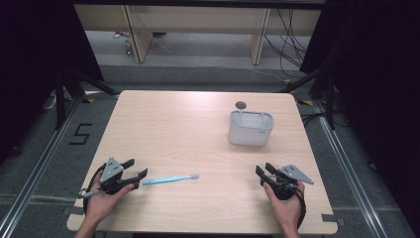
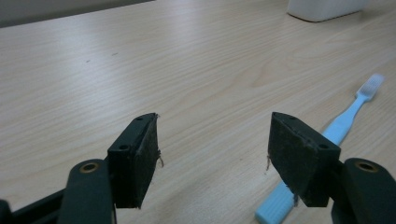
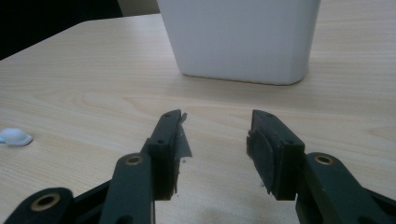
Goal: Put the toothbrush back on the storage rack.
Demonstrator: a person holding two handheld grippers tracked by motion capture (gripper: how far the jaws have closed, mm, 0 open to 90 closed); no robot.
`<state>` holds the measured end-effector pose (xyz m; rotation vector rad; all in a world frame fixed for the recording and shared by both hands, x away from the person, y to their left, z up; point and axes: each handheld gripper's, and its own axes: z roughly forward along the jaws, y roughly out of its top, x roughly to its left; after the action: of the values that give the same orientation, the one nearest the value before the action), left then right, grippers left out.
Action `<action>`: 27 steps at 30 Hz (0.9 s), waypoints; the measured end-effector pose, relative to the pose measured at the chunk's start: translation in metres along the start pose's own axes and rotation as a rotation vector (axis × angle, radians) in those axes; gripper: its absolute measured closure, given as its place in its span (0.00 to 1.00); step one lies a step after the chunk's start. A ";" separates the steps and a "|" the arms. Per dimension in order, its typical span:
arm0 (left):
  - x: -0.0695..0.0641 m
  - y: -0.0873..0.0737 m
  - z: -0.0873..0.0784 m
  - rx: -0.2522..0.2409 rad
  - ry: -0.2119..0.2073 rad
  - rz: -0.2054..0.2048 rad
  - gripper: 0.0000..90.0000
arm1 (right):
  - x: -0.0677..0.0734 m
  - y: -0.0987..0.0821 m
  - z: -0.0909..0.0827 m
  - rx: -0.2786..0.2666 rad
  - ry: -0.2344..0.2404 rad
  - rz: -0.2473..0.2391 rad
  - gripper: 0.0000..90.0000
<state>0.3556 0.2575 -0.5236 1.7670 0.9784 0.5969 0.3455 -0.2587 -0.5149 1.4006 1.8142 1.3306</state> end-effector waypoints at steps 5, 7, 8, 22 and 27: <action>-0.006 0.005 0.001 0.016 -0.024 -0.011 0.36 | 0.000 0.000 0.001 -0.003 -0.008 -0.010 0.59; -0.008 0.007 0.000 0.024 -0.026 -0.003 0.36 | 0.002 0.000 0.001 0.000 -0.007 0.005 0.59; -0.011 0.013 0.000 0.027 -0.032 -0.002 0.36 | 0.002 0.000 0.001 -0.003 0.000 0.019 0.58; -0.025 0.042 0.008 0.251 -0.176 0.201 0.39 | 0.002 0.000 0.004 -0.009 0.008 -0.003 0.54; -0.029 0.057 0.013 0.368 -0.252 0.355 0.40 | 0.004 0.000 0.005 0.016 0.028 -0.016 0.55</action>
<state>0.3693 0.2163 -0.4750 2.3077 0.6293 0.4115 0.3480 -0.2528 -0.5158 1.3792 1.8548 1.3367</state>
